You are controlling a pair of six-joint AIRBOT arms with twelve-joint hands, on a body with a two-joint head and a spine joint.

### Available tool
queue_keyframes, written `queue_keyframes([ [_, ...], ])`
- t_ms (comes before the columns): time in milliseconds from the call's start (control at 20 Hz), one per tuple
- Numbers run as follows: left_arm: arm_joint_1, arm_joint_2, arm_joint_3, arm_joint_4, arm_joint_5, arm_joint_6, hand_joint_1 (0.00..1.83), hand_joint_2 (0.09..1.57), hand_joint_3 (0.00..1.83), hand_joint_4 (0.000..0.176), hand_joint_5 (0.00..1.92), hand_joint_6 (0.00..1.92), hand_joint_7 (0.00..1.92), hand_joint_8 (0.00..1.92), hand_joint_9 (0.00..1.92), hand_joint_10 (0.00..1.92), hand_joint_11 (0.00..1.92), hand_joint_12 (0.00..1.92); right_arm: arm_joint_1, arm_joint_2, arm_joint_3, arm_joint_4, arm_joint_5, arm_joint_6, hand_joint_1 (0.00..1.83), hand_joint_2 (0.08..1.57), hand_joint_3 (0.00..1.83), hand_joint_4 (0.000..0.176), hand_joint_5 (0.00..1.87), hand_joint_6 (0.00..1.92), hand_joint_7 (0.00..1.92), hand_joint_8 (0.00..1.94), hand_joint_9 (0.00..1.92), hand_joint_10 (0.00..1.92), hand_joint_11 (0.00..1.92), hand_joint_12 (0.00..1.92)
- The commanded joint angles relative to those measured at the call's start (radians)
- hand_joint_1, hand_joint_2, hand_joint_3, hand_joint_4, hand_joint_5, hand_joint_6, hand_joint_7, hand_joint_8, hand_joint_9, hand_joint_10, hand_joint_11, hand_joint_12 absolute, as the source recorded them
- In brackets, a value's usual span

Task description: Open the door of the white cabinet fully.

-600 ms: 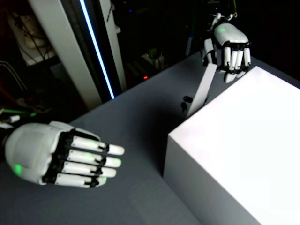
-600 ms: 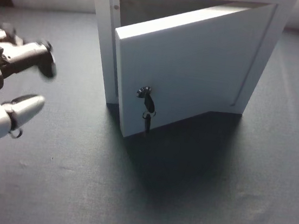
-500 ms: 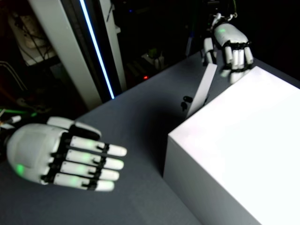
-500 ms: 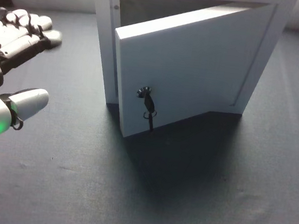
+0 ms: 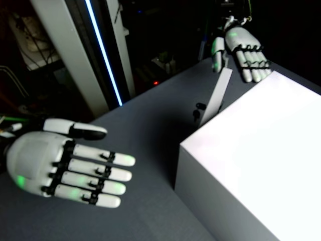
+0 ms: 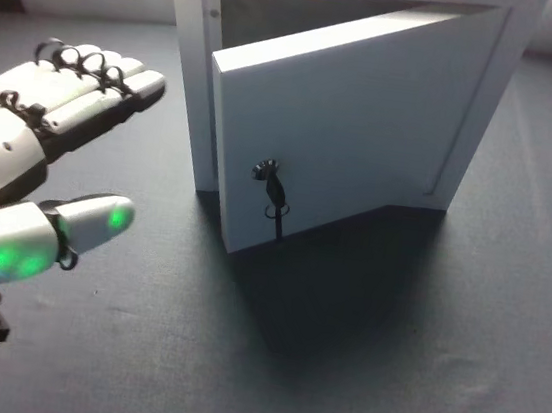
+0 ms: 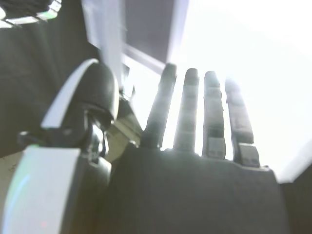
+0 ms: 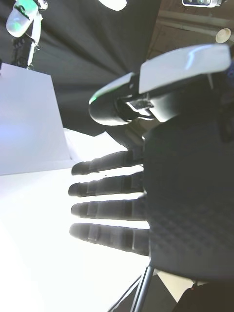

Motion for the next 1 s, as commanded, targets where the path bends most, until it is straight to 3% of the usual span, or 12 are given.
queue_keyframes([
  [0, -0.014, -0.004, 0.009, 0.0, -0.12, -0.007, 0.0, 1.45, 0.0, 0.0, 0.0, 0.0, 0.0, 0.0, 0.0, 0.0, 0.0, 0.0, 0.003, 0.002, 0.003, 0.028, 0.12, 0.01, 0.0, 1.48, 0.0, 0.0, 0.2, 0.0, 0.18, 0.01, 0.12, 0.01, 0.05, 0.13],
  [500, -0.081, -0.08, 0.044, 0.017, -0.113, -0.01, 0.0, 1.45, 0.0, 0.0, 0.0, 0.0, 0.0, 0.0, 0.0, 0.0, 0.0, 0.0, 0.003, -0.001, 0.007, 0.028, 0.116, 0.012, 0.0, 1.47, 0.0, 0.0, 0.21, 0.0, 0.19, 0.0, 0.13, 0.01, 0.07, 0.13],
  [600, -0.085, -0.085, 0.044, 0.022, -0.115, -0.011, 0.0, 1.45, 0.0, 0.029, 0.0, 0.0, 0.0, 0.0, 0.0, 0.0, 0.0, 0.0, 0.003, -0.001, 0.007, 0.028, 0.116, 0.013, 0.0, 1.48, 0.0, 0.0, 0.21, 0.0, 0.19, 0.0, 0.13, 0.0, 0.07, 0.13],
  [650, -0.087, -0.087, 0.044, 0.025, -0.117, -0.013, 0.0, 1.47, 0.01, 0.033, 0.0, 0.0, 0.0, 0.0, 0.0, 0.0, 0.0, 0.0, 0.003, -0.001, 0.007, 0.028, 0.115, 0.013, 0.0, 1.48, 0.0, 0.0, 0.21, 0.0, 0.19, 0.0, 0.14, 0.01, 0.07, 0.13],
  [700, -0.088, -0.09, 0.044, 0.027, -0.119, -0.015, 0.0, 1.48, 0.01, 0.024, 0.0, 0.0, 0.0, 0.0, 0.0, 0.0, 0.0, 0.0, 0.003, -0.002, 0.007, 0.028, 0.115, 0.013, 0.0, 1.47, 0.0, 0.0, 0.21, 0.0, 0.2, 0.01, 0.14, 0.01, 0.08, 0.14],
  [800, -0.091, -0.095, 0.044, 0.032, -0.124, -0.019, 0.0, 1.47, 0.01, 0.042, 0.0, 0.0, 0.0, 0.0, 0.0, 0.0, 0.0, 0.0, 0.003, -0.002, 0.008, 0.028, 0.114, 0.013, 0.0, 1.47, 0.0, 0.0, 0.22, 0.0, 0.21, 0.01, 0.15, 0.01, 0.08, 0.13],
  [950, -0.096, -0.101, 0.046, 0.041, -0.122, -0.025, 0.0, 1.49, 0.02, 0.024, 0.0, 0.0, 0.0, 0.0, 0.0, 0.0, 0.0, 0.0, 0.003, -0.003, 0.009, 0.028, 0.114, 0.015, 0.0, 1.47, 0.0, 0.0, 0.21, 0.0, 0.19, 0.0, 0.14, 0.01, 0.09, 0.13],
])
